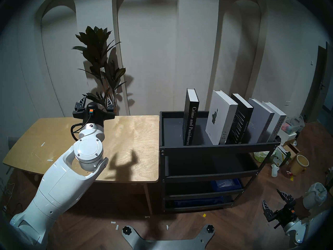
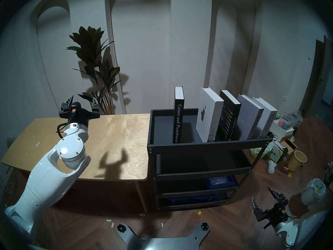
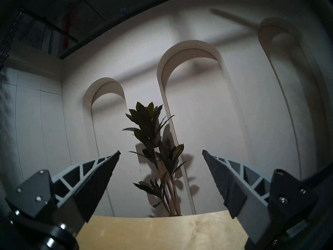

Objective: Move the books from the display table onto the shelf, standing them upright with spines facing out and tallest at one end

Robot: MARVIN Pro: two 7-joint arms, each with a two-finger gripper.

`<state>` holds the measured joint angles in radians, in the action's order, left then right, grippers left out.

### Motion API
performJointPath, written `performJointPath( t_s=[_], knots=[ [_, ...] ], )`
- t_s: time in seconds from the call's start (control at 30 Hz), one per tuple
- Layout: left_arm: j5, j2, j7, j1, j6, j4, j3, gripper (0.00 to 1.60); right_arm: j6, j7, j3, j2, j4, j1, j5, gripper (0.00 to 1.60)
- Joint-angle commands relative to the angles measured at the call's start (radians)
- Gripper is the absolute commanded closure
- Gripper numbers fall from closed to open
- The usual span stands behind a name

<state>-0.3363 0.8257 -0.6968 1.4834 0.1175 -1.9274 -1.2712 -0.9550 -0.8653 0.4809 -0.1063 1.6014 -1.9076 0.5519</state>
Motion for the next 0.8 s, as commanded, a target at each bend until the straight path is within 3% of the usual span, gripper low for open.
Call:
performJointPath(
  t_s=[0.0, 0.3, 0.77],
  knots=[
    [-0.029, -0.070, 0.030, 0.107, -0.038, 0.000, -0.037, 0.00, -0.005, -0.007, 0.004, 0.003, 0.000, 0.001, 0.001, 0.00],
    [-0.080, -0.122, 0.071, 0.222, -0.074, 0.043, -0.064, 0.00, -0.005, -0.006, 0.005, 0.003, 0.001, 0.001, 0.009, 0.00],
    [-0.162, -0.186, 0.125, 0.383, -0.150, 0.191, -0.128, 0.00, -0.005, -0.006, 0.006, 0.003, 0.004, 0.000, 0.021, 0.00]
  ],
)
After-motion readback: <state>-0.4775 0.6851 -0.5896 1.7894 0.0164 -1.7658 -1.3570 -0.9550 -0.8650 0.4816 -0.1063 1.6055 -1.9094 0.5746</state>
